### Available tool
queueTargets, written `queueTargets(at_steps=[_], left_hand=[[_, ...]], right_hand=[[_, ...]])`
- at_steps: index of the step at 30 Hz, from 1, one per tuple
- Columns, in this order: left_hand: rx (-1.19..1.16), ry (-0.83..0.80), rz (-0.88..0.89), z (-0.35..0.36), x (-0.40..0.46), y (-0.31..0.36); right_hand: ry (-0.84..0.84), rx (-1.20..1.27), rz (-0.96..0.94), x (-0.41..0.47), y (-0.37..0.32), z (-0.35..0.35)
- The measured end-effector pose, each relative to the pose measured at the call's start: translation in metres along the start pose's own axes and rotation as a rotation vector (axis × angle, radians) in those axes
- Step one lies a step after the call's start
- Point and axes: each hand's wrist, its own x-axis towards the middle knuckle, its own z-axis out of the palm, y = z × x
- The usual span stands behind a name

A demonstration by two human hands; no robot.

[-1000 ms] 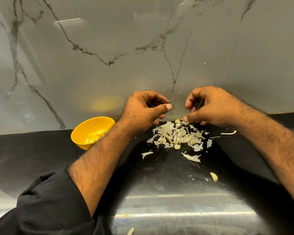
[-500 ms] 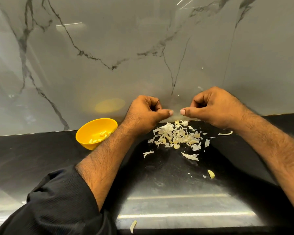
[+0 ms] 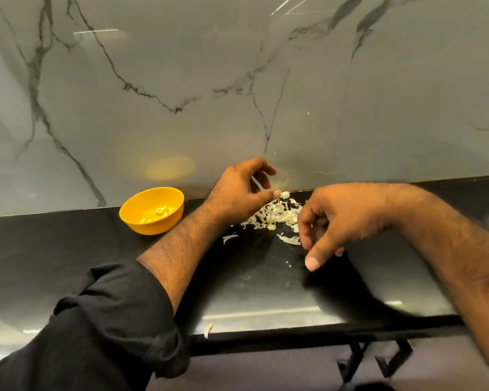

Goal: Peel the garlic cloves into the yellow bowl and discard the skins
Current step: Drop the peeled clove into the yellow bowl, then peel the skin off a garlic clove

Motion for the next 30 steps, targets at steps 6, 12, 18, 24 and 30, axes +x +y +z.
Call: queueTargets(at_steps=[6, 12, 18, 24, 30], left_hand=[[-0.034, 0.200, 0.010, -0.003, -0.023, -0.002], [0.001, 0.304, 0.041, -0.032, -0.021, 0.001], [0.056, 0.442, 0.069, -0.090, -0.001, -0.010], [0.017, 0.445, 0.018, -0.100, -0.006, -0.054], [-0.032, 0.321, -0.034, -0.112, -0.005, -0.060]], right_hand=[[0.076, -0.119, 0.073, -0.005, -0.003, 0.018], [0.257, 0.010, -0.048, 0.007, -0.002, 0.013], [0.544, 0.108, -0.142, 0.052, -0.022, -0.029], [0.657, 0.388, -0.223, 0.108, -0.028, -0.020], [0.588, 0.725, -0.326, 0.123, -0.022, -0.014]])
